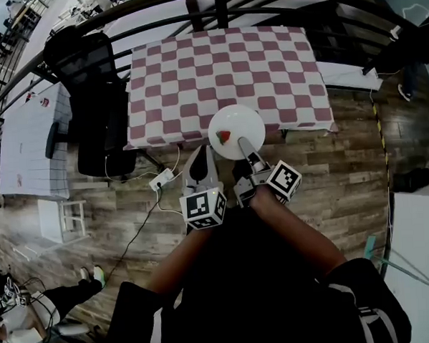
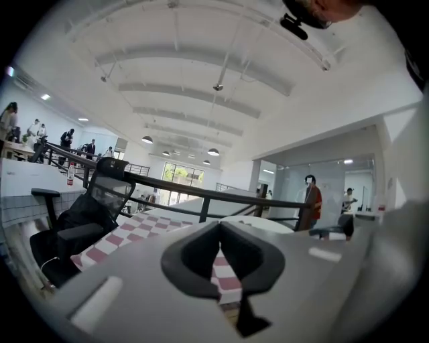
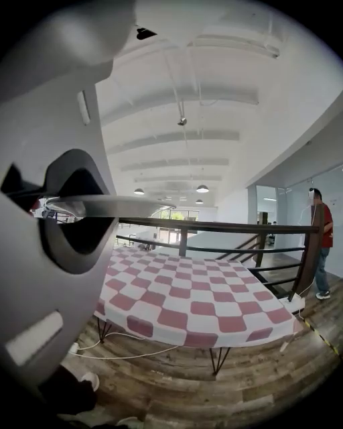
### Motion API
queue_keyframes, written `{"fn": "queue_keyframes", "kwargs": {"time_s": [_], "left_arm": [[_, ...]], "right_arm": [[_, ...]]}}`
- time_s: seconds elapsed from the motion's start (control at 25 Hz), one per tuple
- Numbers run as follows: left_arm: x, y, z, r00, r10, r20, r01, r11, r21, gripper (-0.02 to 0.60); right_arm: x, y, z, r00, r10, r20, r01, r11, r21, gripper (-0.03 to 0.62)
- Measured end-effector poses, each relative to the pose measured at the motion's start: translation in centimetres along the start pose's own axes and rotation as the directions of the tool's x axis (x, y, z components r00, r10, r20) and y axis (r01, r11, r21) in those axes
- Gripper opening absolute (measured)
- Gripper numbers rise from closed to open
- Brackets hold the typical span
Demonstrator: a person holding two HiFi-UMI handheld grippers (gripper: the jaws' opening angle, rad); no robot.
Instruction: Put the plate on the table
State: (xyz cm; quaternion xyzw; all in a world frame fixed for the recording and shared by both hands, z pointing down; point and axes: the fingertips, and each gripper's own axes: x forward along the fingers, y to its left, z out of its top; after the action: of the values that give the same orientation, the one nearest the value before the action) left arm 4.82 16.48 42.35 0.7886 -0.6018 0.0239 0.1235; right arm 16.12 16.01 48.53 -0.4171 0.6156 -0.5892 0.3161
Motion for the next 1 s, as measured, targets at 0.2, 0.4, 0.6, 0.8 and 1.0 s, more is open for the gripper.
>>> {"fn": "queue_keyframes", "kwargs": {"time_s": [0.2, 0.4, 0.6, 0.8, 1.0], "left_arm": [[-0.3, -0.3, -0.2, 1.000, 0.005, -0.002, -0.005, 1.000, 0.030, 0.009], [-0.4, 1.0, -1.5, 0.999, 0.030, -0.031, -0.028, 0.999, 0.039, 0.009], [0.3, 3.8, -2.1, 0.996, 0.076, -0.042, -0.075, 0.997, 0.033, 0.009], [0.8, 6.6, -1.7, 0.993, 0.115, -0.027, -0.116, 0.993, -0.005, 0.009], [2.2, 9.5, -1.4, 0.990, 0.140, -0.033, -0.140, 0.990, -0.011, 0.009]], "right_arm": [[-0.2, -0.5, -0.3, 1.000, 0.001, -0.014, -0.001, 1.000, 0.006, 0.008], [0.0, -1.4, -0.4, 1.000, -0.003, -0.017, 0.004, 0.998, 0.066, 0.008], [1.5, -2.0, -0.3, 1.000, -0.013, -0.009, 0.013, 0.997, 0.073, 0.008], [3.8, -2.1, -1.1, 1.000, -0.009, -0.024, 0.010, 0.998, 0.068, 0.008], [7.2, -1.7, -2.0, 0.999, -0.009, -0.052, 0.012, 0.998, 0.058, 0.008]]}}
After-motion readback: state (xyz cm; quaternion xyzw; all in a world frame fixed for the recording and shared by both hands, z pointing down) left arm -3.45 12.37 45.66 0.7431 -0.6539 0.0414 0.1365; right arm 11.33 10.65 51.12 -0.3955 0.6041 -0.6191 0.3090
